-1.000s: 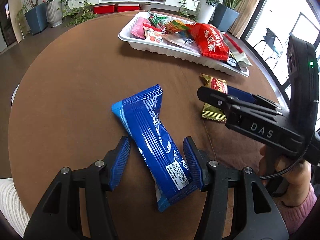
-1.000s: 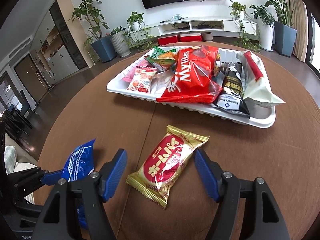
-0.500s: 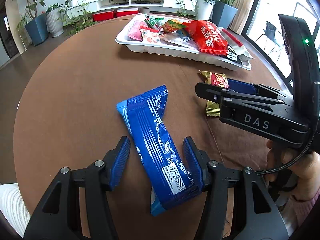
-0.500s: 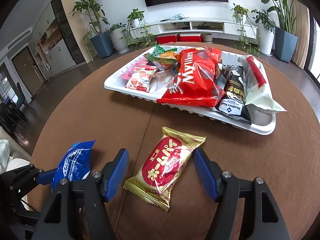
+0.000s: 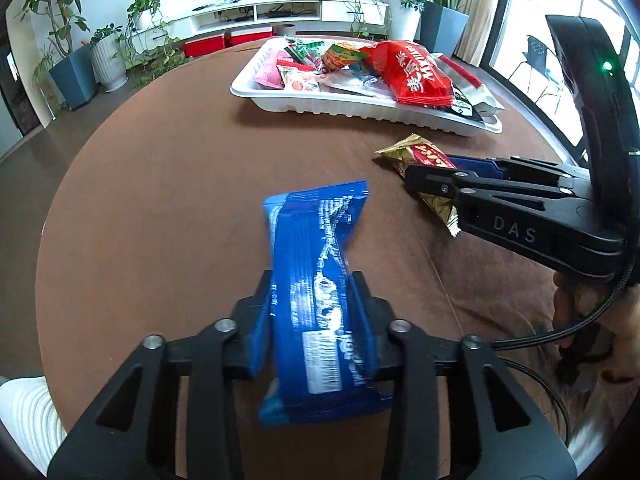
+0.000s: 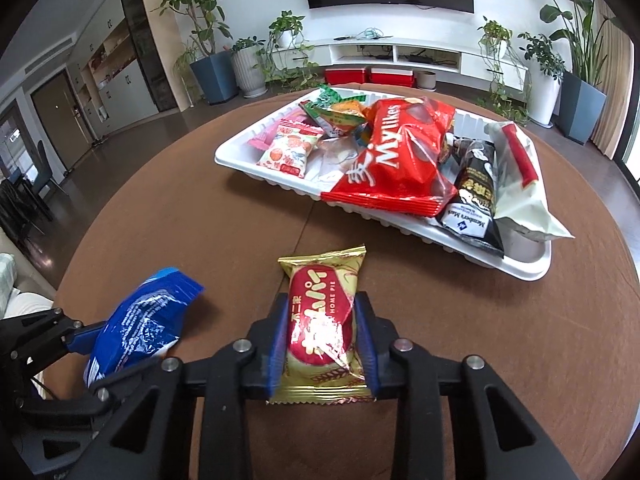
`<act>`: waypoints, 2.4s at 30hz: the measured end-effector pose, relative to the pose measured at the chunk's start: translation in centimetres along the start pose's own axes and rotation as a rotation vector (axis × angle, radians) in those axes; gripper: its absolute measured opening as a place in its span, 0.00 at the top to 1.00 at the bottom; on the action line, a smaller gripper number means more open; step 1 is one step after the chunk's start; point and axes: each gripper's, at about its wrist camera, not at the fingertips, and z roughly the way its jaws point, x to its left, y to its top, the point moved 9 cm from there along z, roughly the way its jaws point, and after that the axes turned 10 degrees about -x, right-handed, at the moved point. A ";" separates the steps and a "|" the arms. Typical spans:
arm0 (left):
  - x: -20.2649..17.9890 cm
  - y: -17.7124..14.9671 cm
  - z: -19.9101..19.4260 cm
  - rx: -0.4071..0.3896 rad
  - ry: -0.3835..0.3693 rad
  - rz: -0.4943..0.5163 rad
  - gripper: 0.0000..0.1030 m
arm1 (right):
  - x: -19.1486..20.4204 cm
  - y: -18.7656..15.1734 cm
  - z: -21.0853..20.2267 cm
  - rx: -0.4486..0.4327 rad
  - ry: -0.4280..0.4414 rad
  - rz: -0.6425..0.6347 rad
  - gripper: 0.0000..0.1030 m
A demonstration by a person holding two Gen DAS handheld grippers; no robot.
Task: Organize snacks
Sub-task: 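Close the left gripper on the blue bar while the right grasps the Home Pie packet, then carry the blue bar and Home Pie packet over the white tray with both grippers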
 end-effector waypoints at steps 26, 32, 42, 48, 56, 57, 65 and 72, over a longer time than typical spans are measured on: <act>0.9 0.3 -1.0 -0.027 -0.066 -0.075 0.76 | 1.0 -0.4 -0.9 0.012 0.265 0.271 0.68; 1.7 1.2 -1.3 -0.040 -0.068 -0.099 0.76 | 1.2 0.2 -1.4 0.002 0.335 0.348 0.68; 2.0 3.7 -1.3 -0.063 -0.094 -0.117 0.76 | 1.4 2.1 -2.3 -0.034 0.443 0.463 0.68; 1.7 6.3 -1.0 -0.084 -0.114 -0.101 0.76 | 0.1 4.5 -3.4 -0.099 0.451 0.495 0.68; 1.1 10.9 -0.1 -0.119 -0.140 -0.078 0.76 | -5.1 8.6 -3.7 -0.207 0.353 0.532 0.68; 1.1 11.6 0.0 -0.124 -0.142 -0.077 0.76 | -5.8 9.1 -3.5 -0.214 0.337 0.535 0.68; 0.5 16.0 2.8 -0.123 -0.171 -0.068 0.76 | -8.9 11.4 -1.0 -0.229 0.228 0.508 0.68; -0.1 18.9 5.7 -0.111 -0.176 -0.051 0.76 | -10.8 12.2 0.8 -0.221 0.174 0.480 0.68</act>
